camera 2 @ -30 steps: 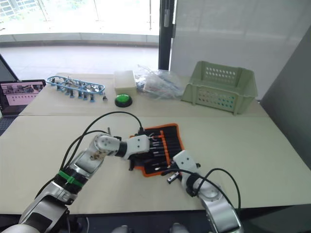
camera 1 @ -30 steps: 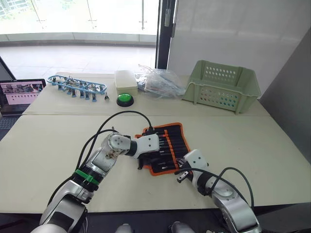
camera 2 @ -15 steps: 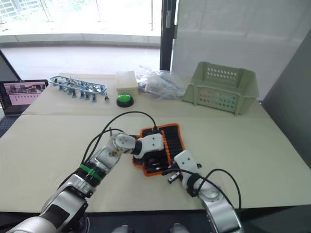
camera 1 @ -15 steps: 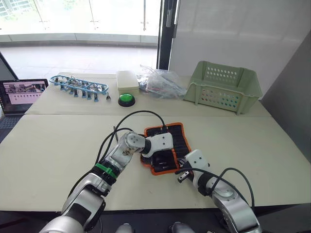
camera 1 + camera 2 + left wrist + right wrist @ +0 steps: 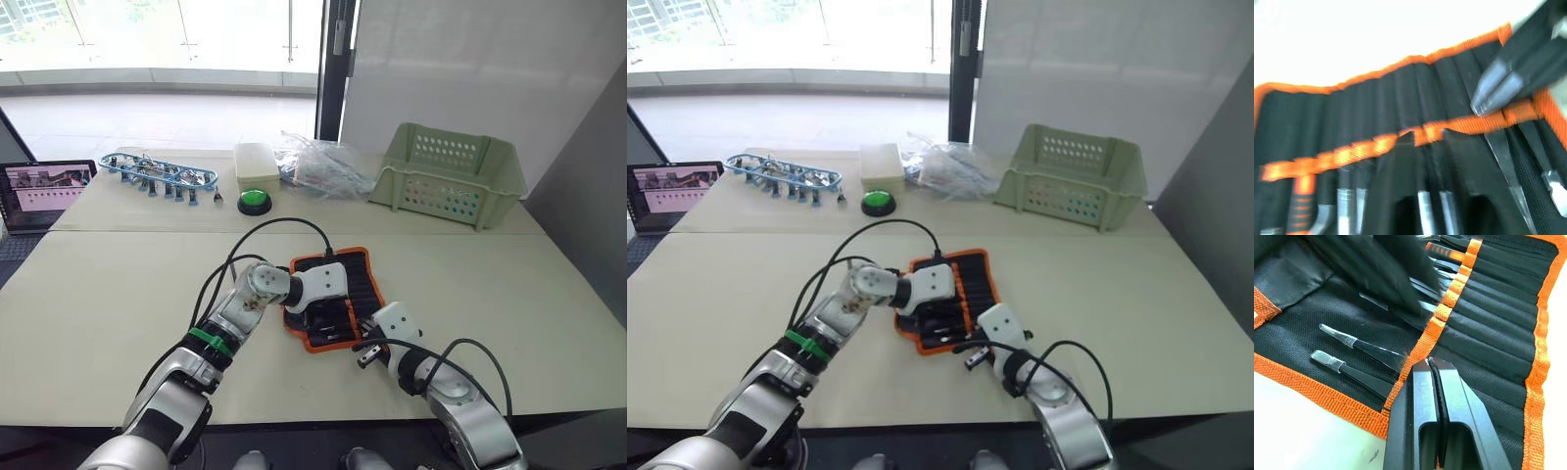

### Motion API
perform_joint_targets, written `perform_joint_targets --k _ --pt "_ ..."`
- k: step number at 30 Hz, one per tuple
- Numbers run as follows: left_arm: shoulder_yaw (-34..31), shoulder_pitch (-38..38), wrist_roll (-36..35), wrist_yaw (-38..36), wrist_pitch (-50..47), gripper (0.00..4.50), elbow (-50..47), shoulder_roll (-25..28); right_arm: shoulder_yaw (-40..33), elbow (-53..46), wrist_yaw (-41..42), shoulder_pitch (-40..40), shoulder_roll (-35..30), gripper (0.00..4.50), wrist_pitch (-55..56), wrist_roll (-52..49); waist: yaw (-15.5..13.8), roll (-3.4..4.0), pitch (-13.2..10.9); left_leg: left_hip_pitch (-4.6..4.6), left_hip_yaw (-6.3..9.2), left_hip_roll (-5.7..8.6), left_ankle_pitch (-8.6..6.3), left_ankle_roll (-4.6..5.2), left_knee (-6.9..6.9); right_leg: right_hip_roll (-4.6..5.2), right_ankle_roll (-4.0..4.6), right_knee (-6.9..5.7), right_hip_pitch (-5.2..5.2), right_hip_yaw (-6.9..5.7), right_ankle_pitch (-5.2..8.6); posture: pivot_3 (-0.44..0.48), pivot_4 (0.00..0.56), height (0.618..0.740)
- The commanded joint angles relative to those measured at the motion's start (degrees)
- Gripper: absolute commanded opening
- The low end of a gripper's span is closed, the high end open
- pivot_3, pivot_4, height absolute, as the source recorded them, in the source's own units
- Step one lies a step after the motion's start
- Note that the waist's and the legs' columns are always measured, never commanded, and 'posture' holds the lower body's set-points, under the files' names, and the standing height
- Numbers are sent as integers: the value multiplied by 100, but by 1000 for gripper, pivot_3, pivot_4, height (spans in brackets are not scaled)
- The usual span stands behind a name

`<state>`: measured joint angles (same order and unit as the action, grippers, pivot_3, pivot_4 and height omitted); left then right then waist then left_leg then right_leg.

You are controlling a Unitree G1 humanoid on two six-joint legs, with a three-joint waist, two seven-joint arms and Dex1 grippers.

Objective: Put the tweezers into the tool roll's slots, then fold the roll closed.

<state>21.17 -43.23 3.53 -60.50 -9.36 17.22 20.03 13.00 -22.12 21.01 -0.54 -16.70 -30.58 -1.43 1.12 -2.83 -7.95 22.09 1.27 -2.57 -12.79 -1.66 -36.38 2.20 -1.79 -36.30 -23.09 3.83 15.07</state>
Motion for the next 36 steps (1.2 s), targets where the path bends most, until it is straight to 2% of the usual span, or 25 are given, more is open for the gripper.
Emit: perform_joint_targets --k 1,7,12,17,21,24,28,29,33,36 --pt "-664 165 -592 -164 -573 2523 -1010 422 290 560 134 -306 -72 0 -537 0 13 10 4 -1 0 0 0 0 1 -1 0 -1 0 0 0 0 150 725" --pt "-1718 1104 -1298 -88 -1644 4485 -2214 1458 282 596 191 -279 -113 0 -510 -8 64 24 4 -10 -1 -4 0 0 5 -2 2 -4 2 2 1 0 150 725" --pt "-2685 2384 -1473 375 -1906 4485 -2697 2048 281 635 249 -248 -149 0 -493 -7 65 20 3 -17 -2 -6 0 0 4 0 3 -4 6 2 2 0 150 725" --pt "-3633 3583 -1670 927 -2179 4485 -3327 2122 261 693 319 -212 -186 0 -465 3 81 28 -2 -16 -3 -15 0 0 5 0 6 -4 3 0 2 0 150 725" --pt "-4784 5313 -1714 1464 -1996 4485 -4010 1635 267 833 441 -100 -238 0 -415 6 124 20 2 -24 -4 -25 -1 -1 6 7 10 -1 5 0 2 0 150 725" --pt "-5237 6102 -1826 1755 -1603 4485 -4398 1151 293 913 534 -10 -273 0 -379 6 134 8 6 -47 -30 -29 -1 -2 28 33 18 5 9 13 1 0 150 725" --pt "-5353 6666 -1848 2232 -1307 4485 -4929 579 319 1051 638 94 -317 0 -308 8 39 -27 6 -82 -29 -46 -2 -4 22 37 63 15 9 3 28 0 150 725" --pt "-5334 6772 -1900 2378 -1320 4485 -5109 393 327 1089 661 121 -323 0 -290 11 28 -27 6 -84 -28 -48 -32 -53 22 51 67 16 11 13 31 0 150 725" --pt "-5143 7187 -2081 2859 -1409 4485 -5750 -268 345 1199 736 203 -343 0 -235 16 29 -28 6 -89 -24 -48 -33 -56 22 84 68 22 10 12 32 0 150 725" --pt "-4925 7527 -2065 3000 -1291 4485 -5937 -552 355 1225 778 207 -343 0 -209 35 60 -31 8 -94 -42 -39 -33 -55 18 85 65 21 12 12 32 0 150 725"
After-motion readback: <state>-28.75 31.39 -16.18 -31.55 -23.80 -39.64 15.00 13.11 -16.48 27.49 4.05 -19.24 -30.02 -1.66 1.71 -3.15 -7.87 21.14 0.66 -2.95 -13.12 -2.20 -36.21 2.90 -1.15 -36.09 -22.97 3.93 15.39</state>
